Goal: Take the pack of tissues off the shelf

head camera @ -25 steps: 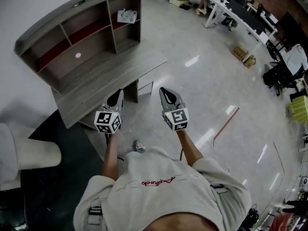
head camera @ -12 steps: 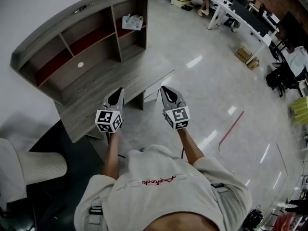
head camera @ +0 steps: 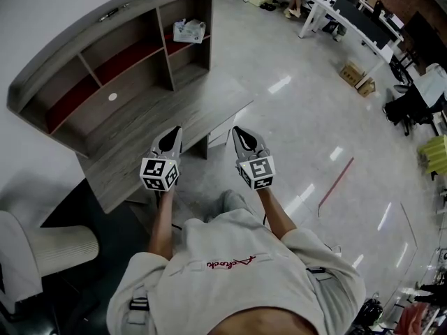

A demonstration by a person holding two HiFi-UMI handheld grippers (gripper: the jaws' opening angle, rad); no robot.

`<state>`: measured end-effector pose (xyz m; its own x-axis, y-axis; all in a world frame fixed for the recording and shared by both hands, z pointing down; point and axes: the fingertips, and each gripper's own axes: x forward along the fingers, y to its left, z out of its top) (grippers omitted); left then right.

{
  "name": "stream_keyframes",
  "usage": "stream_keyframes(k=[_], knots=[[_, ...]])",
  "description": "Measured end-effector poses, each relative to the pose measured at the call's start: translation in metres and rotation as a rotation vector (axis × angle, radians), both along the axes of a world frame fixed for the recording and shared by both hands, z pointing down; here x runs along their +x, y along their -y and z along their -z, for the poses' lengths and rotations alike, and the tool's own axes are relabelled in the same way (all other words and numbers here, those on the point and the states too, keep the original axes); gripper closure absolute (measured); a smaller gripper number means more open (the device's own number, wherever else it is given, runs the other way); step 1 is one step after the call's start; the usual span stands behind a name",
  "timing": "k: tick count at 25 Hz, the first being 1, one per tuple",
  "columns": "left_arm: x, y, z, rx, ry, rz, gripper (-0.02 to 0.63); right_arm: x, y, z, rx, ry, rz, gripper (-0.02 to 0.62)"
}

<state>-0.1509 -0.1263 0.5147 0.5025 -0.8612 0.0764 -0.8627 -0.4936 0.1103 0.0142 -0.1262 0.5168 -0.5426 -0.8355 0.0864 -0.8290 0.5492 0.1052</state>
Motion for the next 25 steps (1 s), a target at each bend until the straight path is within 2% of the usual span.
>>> stream_keyframes(k=[11,25], knots=[[0.004,0.06,0.0,0.011,0.017,-0.008,0.607,0.0,0.059,-0.005,0.008,0.014,0.002,0.589],[0.019,0.198,0.021,0.012,0.014,0.006,0.607,0.006,0.194,0.012,0.007,0.009,0.042,0.589]])
